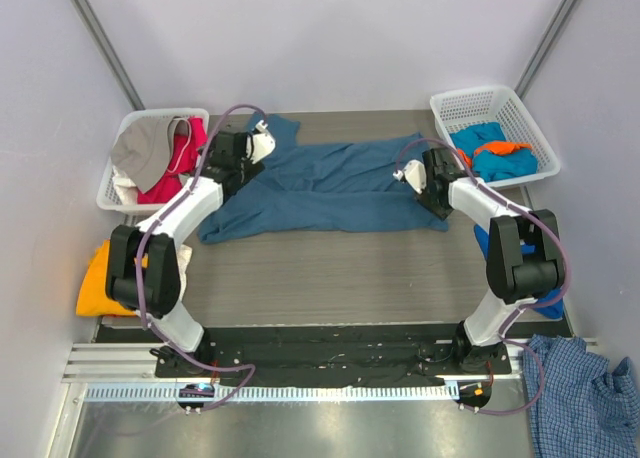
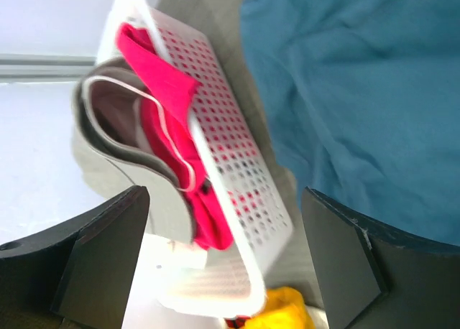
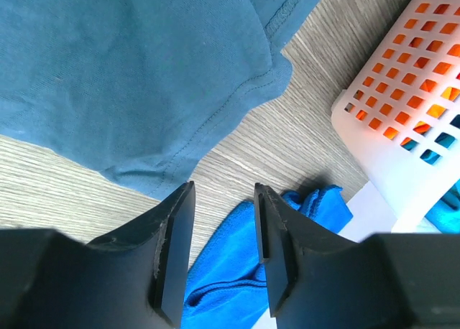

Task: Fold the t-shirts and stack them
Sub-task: Fold the flattened tshirt in 1/3 of the way

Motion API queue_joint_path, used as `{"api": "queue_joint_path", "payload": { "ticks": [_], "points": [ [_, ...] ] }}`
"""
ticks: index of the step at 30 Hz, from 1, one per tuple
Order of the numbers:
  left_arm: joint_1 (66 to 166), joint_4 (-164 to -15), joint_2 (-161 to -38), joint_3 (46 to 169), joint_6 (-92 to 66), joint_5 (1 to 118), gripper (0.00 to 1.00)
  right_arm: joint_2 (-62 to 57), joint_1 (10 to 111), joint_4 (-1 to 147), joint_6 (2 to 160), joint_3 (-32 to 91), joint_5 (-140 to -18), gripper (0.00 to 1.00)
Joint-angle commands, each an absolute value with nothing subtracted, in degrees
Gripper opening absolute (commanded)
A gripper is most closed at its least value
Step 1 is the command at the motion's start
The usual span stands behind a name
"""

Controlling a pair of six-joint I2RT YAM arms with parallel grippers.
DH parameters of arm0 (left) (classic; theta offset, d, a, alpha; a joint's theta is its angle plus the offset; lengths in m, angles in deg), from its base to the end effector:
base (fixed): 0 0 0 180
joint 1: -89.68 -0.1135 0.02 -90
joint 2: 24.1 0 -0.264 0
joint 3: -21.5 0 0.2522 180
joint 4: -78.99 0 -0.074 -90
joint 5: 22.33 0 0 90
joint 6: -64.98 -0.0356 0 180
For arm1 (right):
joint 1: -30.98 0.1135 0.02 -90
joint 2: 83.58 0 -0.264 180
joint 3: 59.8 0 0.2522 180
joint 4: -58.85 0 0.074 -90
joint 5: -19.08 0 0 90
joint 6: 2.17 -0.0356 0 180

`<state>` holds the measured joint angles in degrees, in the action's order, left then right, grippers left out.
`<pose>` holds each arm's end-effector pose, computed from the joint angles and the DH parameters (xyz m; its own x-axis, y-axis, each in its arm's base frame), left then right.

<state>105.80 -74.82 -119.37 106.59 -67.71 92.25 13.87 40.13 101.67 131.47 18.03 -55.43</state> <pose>0.3674 -0.0908 0.2687 -0.4657 0.7764 -0.4246 0.3353 0.5989 0.7273 0.3391 0.0450 0.1946 -0.6118 -0.7722 -0.1714 -0.6266 0.6055 -0.4906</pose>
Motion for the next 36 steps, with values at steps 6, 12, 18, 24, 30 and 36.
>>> {"api": "queue_joint_path", "payload": {
  "ticks": [6, 12, 18, 24, 30, 36],
  "points": [
    [106.21, -69.67, -118.14, 98.02, -63.25, 86.13, 0.91, 12.66, 41.0, 98.72, 125.1, 21.81, -58.43, 0.49],
    [106.12, -74.06, -120.6, 94.33, -63.6, 87.36, 0.91, 15.56, 41.7, 97.4, 122.9, 23.3, -58.61, 0.5],
    [106.12, -76.78, -125.26, 94.5, -64.83, 88.85, 0.9, 16.79, 43.02, 97.4, 121.93, 23.3, -59.14, 0.5],
    [106.12, -82.66, -127.9, 91.17, -68.08, 91.84, 0.89, 18.28, 43.81, 97.13, 120.96, 22.86, -60.11, 0.49],
    [105.94, -86.1, -128.43, 87.3, -70.72, 93.86, 0.89, 19.69, 44.16, 95.91, 120.79, 20.32, -60.11, 0.5],
    [105.94, -88.56, -128.52, 85.19, -73.97, 95.88, 0.89, 19.61, 44.08, 93.18, 123.33, 15.58, -55.98, 0.5]
  ]
}}
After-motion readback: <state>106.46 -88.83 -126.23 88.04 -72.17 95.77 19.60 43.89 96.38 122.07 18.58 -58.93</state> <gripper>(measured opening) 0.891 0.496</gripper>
